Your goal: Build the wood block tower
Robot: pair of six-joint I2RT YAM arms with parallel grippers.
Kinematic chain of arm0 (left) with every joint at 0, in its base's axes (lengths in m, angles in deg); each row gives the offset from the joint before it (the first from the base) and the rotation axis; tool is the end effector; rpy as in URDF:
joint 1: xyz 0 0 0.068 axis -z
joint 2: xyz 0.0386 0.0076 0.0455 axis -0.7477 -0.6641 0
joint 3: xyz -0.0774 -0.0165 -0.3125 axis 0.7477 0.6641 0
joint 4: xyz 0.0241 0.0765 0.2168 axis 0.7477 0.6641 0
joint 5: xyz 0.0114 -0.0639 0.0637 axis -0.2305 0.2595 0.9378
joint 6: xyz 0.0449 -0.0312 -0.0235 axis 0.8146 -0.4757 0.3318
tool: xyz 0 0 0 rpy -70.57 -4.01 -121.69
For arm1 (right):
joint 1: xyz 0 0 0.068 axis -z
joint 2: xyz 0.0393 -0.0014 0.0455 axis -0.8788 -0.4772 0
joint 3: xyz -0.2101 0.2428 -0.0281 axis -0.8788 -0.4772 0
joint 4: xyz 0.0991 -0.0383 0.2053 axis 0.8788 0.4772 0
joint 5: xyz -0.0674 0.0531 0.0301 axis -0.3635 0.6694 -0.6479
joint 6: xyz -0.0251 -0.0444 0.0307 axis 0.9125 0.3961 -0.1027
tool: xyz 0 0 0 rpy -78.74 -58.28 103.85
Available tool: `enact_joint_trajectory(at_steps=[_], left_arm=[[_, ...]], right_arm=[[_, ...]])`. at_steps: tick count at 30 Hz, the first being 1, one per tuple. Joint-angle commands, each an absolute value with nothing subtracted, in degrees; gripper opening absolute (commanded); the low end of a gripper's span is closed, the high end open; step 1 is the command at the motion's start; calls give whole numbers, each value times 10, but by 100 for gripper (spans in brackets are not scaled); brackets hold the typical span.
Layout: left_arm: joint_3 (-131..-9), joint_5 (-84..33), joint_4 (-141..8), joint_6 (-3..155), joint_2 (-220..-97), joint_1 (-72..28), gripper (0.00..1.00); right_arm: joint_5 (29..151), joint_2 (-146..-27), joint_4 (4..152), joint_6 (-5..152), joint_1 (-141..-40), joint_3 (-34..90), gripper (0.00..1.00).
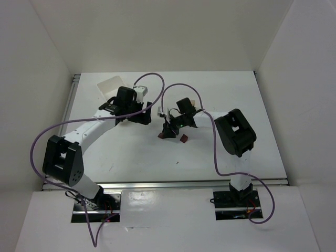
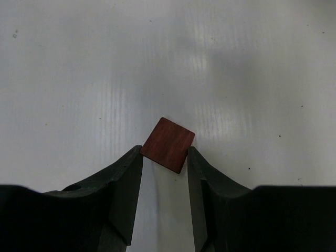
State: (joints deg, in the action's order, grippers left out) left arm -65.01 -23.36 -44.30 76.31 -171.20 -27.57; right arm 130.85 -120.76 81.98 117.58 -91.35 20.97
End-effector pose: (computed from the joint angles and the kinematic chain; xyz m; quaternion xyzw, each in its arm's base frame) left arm 0.2958 -0.1175 0.3295 0.0945 0.9060 -0.1630 0.3790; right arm 0.3385 0.2320 0.2024 -0.5874 0.6429 0.3688 0.3249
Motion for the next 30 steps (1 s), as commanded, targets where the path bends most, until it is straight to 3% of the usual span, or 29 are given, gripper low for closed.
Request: enact_joint_trajectory(at_steps=[1, 11, 16, 20, 24, 30], left_arm=[[-672, -258, -466, 811, -1737, -269, 96], [-701, -315, -464, 959, -1751, -252, 97], [-722, -345, -450, 1022, -1782, -252, 97], [-734, -404, -455, 1067, -1793, -252, 89], [-734, -485, -442, 1160, -1815, -252, 74], [-767, -564, -407, 1190, -1895, -252, 71]], right_arm=[[1291, -1204, 799, 1196, -913, 210, 44], [1290, -1124, 839, 1207, -902, 216, 68], [1291, -1048, 824, 1181, -876, 203, 71], [1259, -983, 810, 1129, -821, 163, 71], [1249, -906, 782, 1053, -757, 108, 76], [1217, -835, 780, 1042, -730, 68, 83]])
